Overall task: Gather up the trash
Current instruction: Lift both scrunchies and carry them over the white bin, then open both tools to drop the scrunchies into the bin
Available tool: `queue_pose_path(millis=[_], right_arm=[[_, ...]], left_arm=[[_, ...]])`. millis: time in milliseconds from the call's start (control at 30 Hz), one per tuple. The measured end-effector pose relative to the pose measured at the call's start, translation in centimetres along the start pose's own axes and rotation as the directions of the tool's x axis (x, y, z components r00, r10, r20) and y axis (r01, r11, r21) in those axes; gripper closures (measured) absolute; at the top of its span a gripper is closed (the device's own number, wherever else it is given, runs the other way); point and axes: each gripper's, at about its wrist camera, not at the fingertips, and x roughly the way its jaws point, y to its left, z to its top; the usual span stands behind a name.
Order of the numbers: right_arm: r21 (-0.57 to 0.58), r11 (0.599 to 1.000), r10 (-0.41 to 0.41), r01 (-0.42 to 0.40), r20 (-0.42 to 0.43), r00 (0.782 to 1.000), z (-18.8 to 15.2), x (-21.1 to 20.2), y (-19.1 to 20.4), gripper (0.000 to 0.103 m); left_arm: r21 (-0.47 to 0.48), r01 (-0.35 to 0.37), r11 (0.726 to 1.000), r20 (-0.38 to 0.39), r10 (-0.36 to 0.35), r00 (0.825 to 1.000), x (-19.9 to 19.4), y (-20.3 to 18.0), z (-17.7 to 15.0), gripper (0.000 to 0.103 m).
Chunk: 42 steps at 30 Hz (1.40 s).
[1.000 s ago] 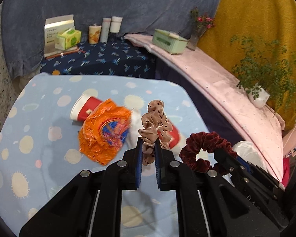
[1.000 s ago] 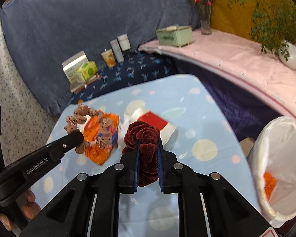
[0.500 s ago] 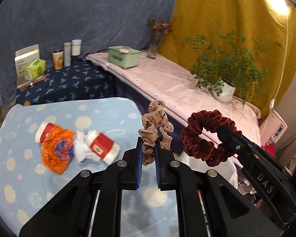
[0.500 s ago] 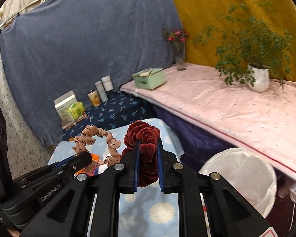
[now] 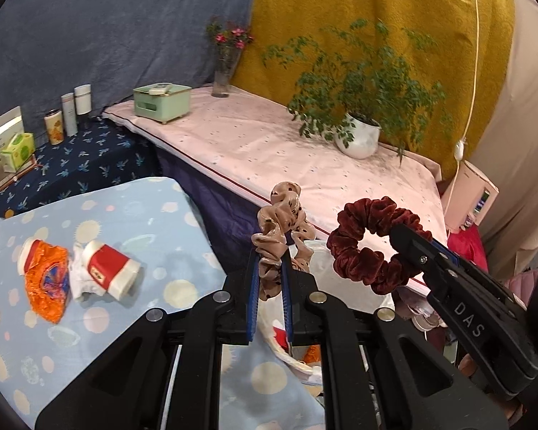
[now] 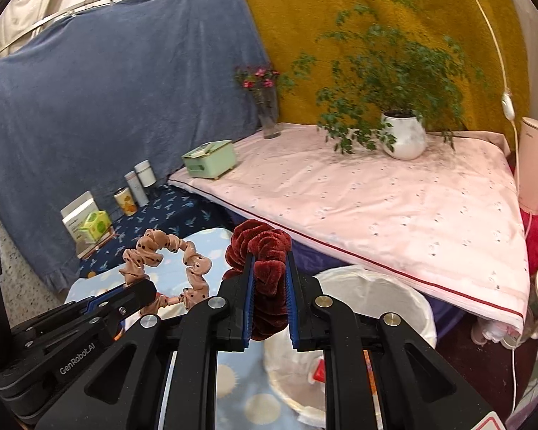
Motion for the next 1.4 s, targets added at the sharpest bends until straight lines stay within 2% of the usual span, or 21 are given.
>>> queue_pose_path(millis=[367, 600, 633, 733, 767, 833, 967, 1400], right_arm=[[0.067, 0.996, -0.062, 0.065, -0.043, 0.997, -1.6, 1.4, -5.2, 0.089], [0.085, 0.992, -0.088, 0.094, -0.076, 0.993, -2.7, 2.7, -6.7, 0.086], [0.087, 0.991, -0.093, 0.1, -0.079, 0.993, -2.8, 2.8, -6.9, 0.083], [0.096, 0.989, -0.107, 0.114, -0.081, 0.991, -3.0, 3.1, -7.4, 0.082], [0.098, 0.988, -0.109, 0.117, -0.081, 0.991, -3.1, 3.1, -7.5, 0.081], [0.103, 0.987, -0.112, 0.12, -0.079, 0.991, -3.0, 3.1, -7.7, 0.077], [0.098, 0.988, -0.113, 0.12, -0.076, 0.991, -2.9, 3.1, -7.6, 0.075], [0.046, 0.993, -0.103, 0.106, -0.072, 0.992, -2.9, 3.2, -4.8, 0.063]], left_arm=[[0.045, 0.046, 0.998, -0.079, -0.042, 0.996, 4.0, -3.5, -1.1, 0.092], [0.066, 0.061, 0.996, -0.117, -0.053, 0.992, 6.3, -4.8, -1.8, 0.089], [0.067, 0.059, 0.996, -0.121, -0.051, 0.991, 6.6, -4.9, -1.9, 0.087], [0.055, 0.043, 0.998, -0.125, -0.036, 0.992, 7.2, -4.8, -2.2, 0.06], [0.053, 0.039, 0.998, -0.122, -0.033, 0.992, 7.2, -4.8, -2.3, 0.059], [0.058, 0.038, 0.998, -0.13, -0.03, 0.991, 7.5, -4.7, -2.4, 0.059], [0.053, 0.035, 0.998, -0.135, -0.027, 0.991, 7.8, -4.4, -2.5, 0.059], [0.015, 0.01, 1.0, -0.128, -0.008, 0.992, 7.0, -2.1, -2.5, 0.059]])
